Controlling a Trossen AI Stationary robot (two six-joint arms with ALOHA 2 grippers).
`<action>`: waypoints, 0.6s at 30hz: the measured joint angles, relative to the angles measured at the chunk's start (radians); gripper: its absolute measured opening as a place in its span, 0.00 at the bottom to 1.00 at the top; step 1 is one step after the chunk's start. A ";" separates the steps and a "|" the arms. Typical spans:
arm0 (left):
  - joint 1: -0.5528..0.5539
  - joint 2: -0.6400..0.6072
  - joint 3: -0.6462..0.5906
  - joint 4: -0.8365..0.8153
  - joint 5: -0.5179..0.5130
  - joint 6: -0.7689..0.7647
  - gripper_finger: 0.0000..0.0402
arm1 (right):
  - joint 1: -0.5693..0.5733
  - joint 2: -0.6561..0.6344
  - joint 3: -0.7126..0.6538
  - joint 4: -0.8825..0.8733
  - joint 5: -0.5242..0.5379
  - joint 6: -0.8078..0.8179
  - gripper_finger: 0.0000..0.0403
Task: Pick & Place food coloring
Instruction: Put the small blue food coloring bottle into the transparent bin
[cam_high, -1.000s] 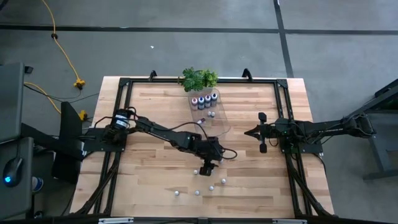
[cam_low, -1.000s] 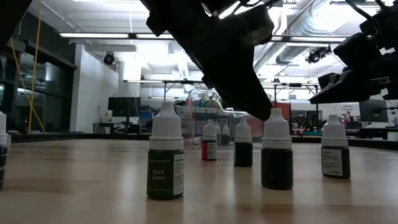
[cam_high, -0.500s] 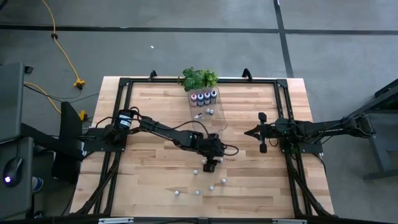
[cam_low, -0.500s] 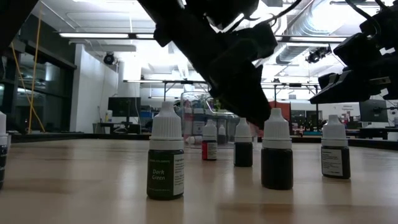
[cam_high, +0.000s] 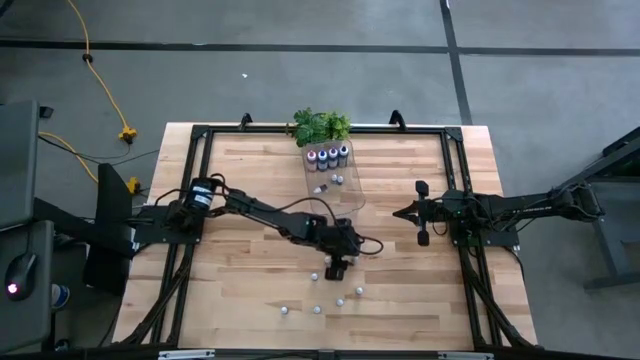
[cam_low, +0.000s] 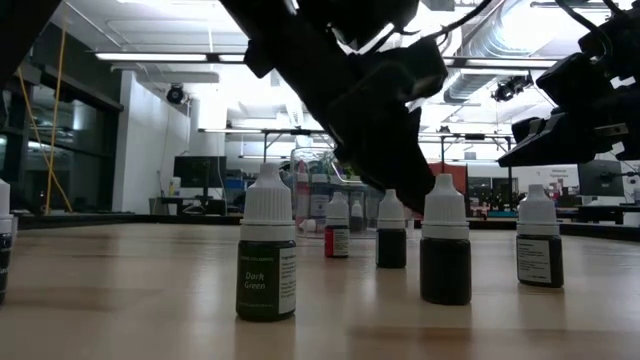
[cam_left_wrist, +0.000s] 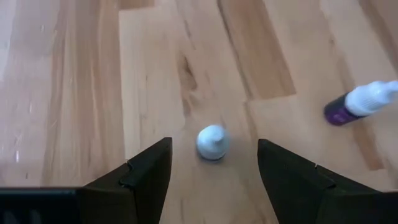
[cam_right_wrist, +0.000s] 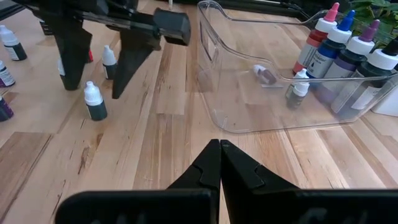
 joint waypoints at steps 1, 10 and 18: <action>0.000 0.000 0.000 0.005 0.000 0.001 0.57 | 0.000 0.000 0.000 0.000 0.000 0.000 0.00; -0.005 0.000 0.000 0.027 -0.003 0.002 0.57 | 0.000 0.000 0.000 0.000 0.000 0.000 0.00; -0.005 0.000 0.000 0.027 -0.005 0.002 0.50 | 0.000 0.000 0.000 0.000 0.000 0.000 0.00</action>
